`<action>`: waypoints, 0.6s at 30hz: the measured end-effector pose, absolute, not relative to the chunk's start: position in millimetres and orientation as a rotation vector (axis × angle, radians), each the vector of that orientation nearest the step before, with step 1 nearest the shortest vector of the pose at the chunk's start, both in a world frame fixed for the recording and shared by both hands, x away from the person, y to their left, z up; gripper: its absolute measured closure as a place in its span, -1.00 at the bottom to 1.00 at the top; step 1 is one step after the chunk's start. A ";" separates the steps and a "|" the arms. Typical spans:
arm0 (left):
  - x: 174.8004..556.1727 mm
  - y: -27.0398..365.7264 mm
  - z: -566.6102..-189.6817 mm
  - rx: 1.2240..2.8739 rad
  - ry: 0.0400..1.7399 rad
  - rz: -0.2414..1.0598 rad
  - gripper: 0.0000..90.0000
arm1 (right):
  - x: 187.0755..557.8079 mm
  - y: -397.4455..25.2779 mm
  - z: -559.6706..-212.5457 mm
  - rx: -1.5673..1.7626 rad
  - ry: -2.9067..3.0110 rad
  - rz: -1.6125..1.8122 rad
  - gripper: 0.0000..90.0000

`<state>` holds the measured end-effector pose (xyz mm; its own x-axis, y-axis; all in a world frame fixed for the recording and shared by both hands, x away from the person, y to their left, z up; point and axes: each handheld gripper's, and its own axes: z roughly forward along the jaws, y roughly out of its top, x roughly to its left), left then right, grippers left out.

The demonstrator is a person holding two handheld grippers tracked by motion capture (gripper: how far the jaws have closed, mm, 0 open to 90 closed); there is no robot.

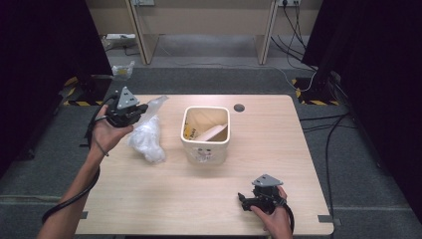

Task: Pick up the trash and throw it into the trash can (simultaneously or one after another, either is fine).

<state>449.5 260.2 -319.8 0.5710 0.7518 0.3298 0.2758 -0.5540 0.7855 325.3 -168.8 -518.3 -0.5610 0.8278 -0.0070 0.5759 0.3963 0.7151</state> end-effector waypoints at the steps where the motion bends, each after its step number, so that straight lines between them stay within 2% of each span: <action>1: 448.9 257.7 -318.4 2.112 0.806 0.879 0.99 | 325.2 -168.9 -518.2 1.214 2.298 0.960 -0.82; 18: 442.2 220.9 -300.8 2.130 0.690 0.871 0.99 | 325.3 -168.9 -518.2 1.212 2.297 0.958 -0.82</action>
